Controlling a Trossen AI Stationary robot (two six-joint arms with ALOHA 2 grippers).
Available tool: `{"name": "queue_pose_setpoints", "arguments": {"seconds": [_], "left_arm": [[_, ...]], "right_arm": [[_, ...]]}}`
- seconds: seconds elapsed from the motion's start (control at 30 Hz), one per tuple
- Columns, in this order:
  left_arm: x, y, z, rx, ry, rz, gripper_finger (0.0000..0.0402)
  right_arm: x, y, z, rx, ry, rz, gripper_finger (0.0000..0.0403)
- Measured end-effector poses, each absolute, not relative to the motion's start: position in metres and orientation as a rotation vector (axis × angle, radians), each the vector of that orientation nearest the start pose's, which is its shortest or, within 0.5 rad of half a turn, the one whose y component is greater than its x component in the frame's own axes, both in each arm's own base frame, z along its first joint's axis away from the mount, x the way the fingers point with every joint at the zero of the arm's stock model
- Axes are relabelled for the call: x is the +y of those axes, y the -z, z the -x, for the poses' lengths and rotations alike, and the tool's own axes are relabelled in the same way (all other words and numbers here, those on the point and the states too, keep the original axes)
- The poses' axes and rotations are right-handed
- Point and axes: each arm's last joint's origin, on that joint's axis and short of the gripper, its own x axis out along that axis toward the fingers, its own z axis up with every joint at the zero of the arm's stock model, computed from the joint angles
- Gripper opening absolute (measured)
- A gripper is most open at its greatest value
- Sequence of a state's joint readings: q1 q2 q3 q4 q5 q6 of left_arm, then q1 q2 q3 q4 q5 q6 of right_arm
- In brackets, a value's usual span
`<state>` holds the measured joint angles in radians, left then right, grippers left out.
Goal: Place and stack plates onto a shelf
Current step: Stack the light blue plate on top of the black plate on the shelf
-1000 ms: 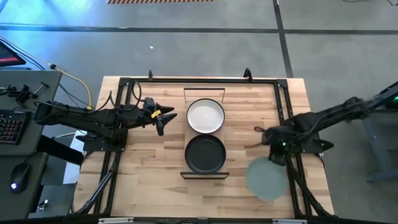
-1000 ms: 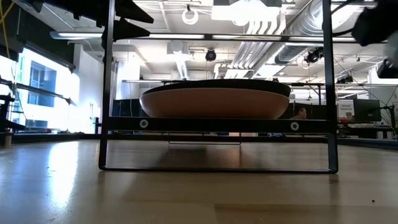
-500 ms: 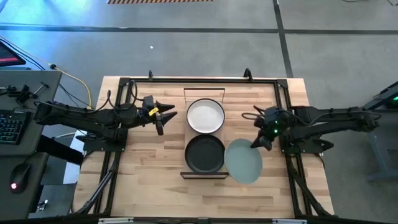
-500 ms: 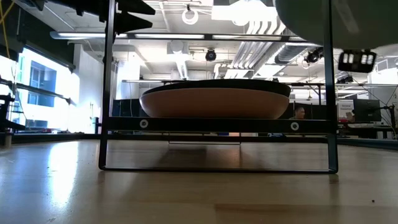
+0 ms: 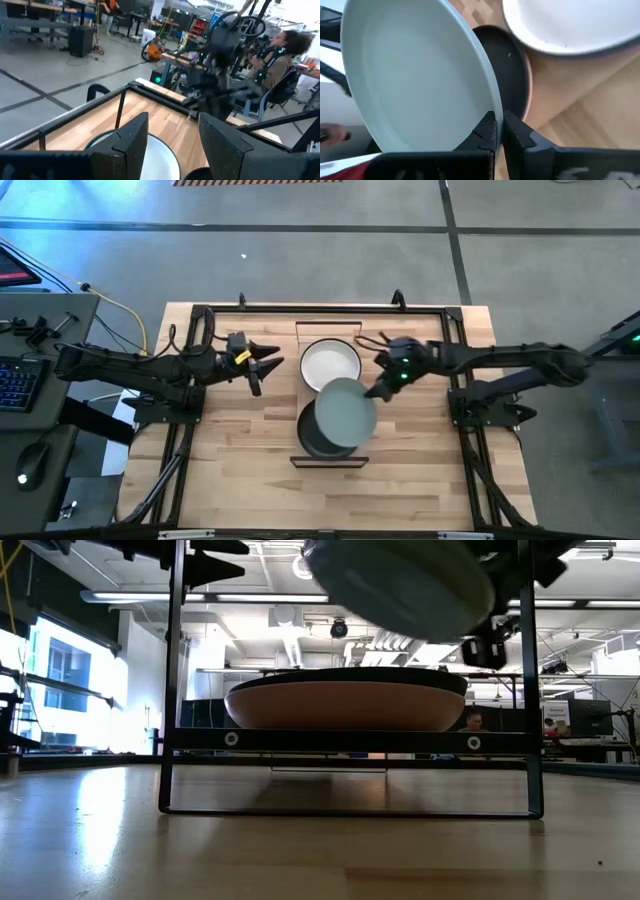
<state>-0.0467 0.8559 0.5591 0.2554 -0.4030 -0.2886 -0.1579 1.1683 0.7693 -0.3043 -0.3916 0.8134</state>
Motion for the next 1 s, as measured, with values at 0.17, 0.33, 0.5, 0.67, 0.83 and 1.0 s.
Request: {"name": "queue_pose_setpoints", "arguments": {"seconds": [0.17, 0.33, 0.5, 0.67, 0.83, 1.0], "left_arm": [[0.003, -0.29, -0.188, -0.038, -0.356, 0.27, 0.0165], [0.003, -0.295, -0.182, -0.063, -0.355, 0.25, 0.0165], [0.003, -0.297, -0.178, -0.075, -0.363, 0.236, 0.0165], [0.003, -0.298, -0.178, -0.071, -0.364, 0.209, 0.0165], [0.003, -0.298, -0.178, -0.068, -0.365, 0.194, 0.0165], [0.003, -0.297, -0.178, -0.066, -0.365, 0.194, 0.0165]], "right_arm": [[-0.034, -0.241, -0.271, 0.782, 0.133, -0.94, 0.0], [-0.03, -0.227, -0.295, 0.89, 0.16, -0.929, 0.0], [-0.014, -0.216, -0.309, 1.009, 0.171, -0.886, 0.0], [-0.002, -0.22, -0.318, 1.055, 0.231, -0.801, 0.0], [-0.001, -0.222, -0.319, 1.069, 0.276, -0.768, 0.0], [0.002, -0.222, -0.318, 1.09, 0.25, -0.762, 0.0]]}}
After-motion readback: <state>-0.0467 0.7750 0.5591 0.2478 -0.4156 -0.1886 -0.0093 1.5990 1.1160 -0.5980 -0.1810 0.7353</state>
